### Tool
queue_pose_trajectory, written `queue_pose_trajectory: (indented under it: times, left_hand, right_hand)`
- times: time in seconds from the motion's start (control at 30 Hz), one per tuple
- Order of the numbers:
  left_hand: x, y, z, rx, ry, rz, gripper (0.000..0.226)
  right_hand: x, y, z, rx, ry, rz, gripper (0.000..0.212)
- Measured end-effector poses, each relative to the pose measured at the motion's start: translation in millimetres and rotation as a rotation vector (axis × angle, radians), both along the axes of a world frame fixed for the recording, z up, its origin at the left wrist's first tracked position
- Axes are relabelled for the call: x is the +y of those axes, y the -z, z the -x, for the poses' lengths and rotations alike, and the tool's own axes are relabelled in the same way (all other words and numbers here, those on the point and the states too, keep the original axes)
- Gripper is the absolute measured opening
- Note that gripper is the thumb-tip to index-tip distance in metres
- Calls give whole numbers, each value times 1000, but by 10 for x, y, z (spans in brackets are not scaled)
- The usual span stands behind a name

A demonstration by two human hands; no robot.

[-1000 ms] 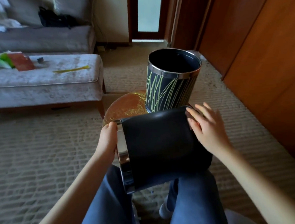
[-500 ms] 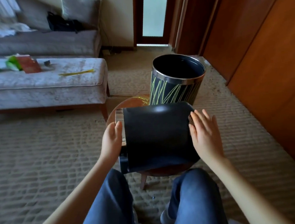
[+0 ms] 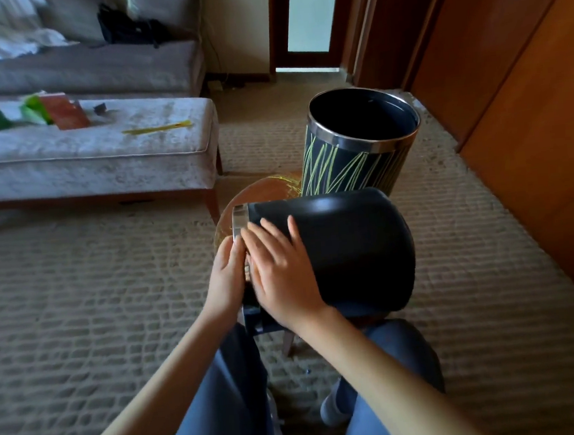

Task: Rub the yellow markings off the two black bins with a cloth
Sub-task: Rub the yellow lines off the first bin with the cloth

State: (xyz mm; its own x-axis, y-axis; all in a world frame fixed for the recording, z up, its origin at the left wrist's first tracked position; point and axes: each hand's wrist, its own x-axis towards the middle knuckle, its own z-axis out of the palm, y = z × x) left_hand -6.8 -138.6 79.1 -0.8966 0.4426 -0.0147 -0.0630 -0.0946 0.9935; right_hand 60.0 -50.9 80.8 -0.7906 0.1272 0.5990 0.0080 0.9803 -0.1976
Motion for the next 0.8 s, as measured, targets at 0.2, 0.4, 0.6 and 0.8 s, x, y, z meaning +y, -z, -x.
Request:
queue_pose_trajectory:
  times: [0.2, 0.4, 0.6, 0.8]
  left_hand:
    - [-13, 74, 89, 112, -34, 86, 30]
    - [24, -1, 125, 60, -55, 144, 32]
    - [396, -264, 658, -101, -71, 392, 40]
    - [269, -199, 321, 145, -171, 460, 35]
  right_hand:
    - [912, 166, -788, 21, 106, -174, 41]
    - [1590, 138, -1424, 16, 361, -166, 38]
    - [1465, 177, -1451, 121, 385, -123, 31]
    - [1566, 60, -1467, 147, 325, -144, 23]
